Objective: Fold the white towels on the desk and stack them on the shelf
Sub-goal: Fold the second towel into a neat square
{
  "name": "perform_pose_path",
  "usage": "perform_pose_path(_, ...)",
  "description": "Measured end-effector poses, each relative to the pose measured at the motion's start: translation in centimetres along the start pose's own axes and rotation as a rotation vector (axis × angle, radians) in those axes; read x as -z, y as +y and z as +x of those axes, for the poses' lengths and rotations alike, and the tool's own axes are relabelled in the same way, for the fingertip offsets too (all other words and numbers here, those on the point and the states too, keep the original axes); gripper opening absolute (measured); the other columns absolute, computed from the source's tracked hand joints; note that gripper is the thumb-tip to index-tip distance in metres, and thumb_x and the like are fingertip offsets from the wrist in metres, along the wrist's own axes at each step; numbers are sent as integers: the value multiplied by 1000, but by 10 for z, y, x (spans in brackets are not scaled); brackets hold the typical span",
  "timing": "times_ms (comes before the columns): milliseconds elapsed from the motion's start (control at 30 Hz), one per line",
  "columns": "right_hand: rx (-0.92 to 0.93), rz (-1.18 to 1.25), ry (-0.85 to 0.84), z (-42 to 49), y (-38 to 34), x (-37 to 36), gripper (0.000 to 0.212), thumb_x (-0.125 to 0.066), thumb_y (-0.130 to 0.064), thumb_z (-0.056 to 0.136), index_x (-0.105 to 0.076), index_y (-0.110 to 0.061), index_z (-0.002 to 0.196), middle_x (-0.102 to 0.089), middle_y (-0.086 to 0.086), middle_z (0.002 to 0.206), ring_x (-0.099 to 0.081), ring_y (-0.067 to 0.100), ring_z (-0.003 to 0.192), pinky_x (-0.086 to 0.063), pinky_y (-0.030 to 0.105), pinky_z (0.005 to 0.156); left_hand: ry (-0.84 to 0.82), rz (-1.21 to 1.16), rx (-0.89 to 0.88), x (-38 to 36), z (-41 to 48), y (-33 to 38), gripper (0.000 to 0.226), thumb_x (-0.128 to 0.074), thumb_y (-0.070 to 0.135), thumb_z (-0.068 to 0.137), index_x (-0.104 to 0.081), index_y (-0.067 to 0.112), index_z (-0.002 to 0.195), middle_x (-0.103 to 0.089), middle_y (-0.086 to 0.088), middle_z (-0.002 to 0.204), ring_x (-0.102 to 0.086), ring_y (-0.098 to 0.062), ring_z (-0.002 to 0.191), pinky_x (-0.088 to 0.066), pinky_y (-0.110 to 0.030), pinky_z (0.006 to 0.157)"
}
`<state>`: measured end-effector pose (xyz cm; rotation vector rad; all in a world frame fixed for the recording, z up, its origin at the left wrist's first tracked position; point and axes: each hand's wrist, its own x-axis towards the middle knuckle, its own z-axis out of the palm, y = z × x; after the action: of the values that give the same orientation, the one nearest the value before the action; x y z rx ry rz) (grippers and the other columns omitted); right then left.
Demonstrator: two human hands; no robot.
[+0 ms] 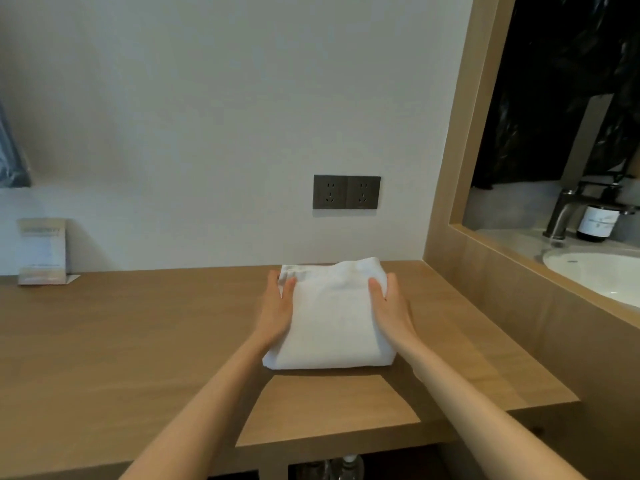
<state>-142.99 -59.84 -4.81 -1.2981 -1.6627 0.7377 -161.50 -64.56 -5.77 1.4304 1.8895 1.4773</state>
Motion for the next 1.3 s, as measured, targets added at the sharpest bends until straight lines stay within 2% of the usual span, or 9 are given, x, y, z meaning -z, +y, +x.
perform_pose_path(167,-113,-258,-45,20,14,-13,34,-35,-36,97,-49,-10,114,-59,11,111,-56,31,103,-47,41,85,3,302,105,-10,16,-15,34,-25,37,100,-41,12,117,-56,-7,97,-51,-28,86,-37,-35,71)
perform_pose_path(300,-46,-468,9,22,19,-21,28,-38,-29,98,-51,-6,105,-61,16,108,-57,35,100,-46,40,79,26,381,129,-16,26,-25,37,-30,32,100,-47,3,117,-58,-15,117,-55,-34,106,-40,-37,79)
perform_pose_path(467,9,-670,16,22,15,-29,16,-34,-10,97,-43,-6,110,-61,14,111,-59,35,103,-41,38,72,22,484,138,-21,27,-26,39,-29,29,102,-44,-3,118,-47,-19,126,-52,-36,110,-40,-39,84)
perform_pose_path(667,6,-660,-173,27,12,-31,44,-33,-7,95,-30,-11,139,-41,15,132,-45,35,119,-41,42,94,-32,605,168,-20,30,-24,42,-27,29,102,-40,-3,124,-43,-20,130,-44,-35,119,-40,-41,92)
perform_pose_path(833,105,-467,-103,37,7,-25,34,-29,0,89,-40,-14,118,-47,11,115,-48,30,100,-40,37,79,22,540,90,-17,34,-23,40,-28,29,101,-42,-1,123,-44,-15,127,-43,-30,115,-40,-39,84)
perform_pose_path(967,33,-265,-101,48,-3,-20,33,-30,-3,92,-35,-19,120,-38,3,112,-44,23,93,-36,35,79,21,375,22,-12,45,-19,33,-25,32,100,-42,7,112,-53,-10,105,-51,-29,91,-41,-38,74)
perform_pose_path(1067,38,-306,-121,51,0,-23,30,-28,-4,93,-33,-20,117,-39,5,114,-47,26,93,-37,36,79,-12,395,29,-11,48,-16,31,-22,33,100,-39,9,109,-59,-13,90,-57,-35,86,-42,-40,71)
perform_pose_path(1200,73,-476,-75,55,8,-33,26,-27,-4,93,-33,-19,113,-40,9,110,-48,32,89,-39,38,78,9,501,34,-18,54,-21,23,-22,32,100,-36,14,98,-57,-8,85,-54,-28,79,-41,-36,69)
perform_pose_path(1300,91,-576,-48,62,10,-41,31,-31,-1,91,-33,-18,117,-41,11,108,-47,32,85,-41,39,76,21,562,62,-21,64,-26,28,-24,32,101,-41,11,101,-61,-10,91,-50,-25,76,-38,-34,68)
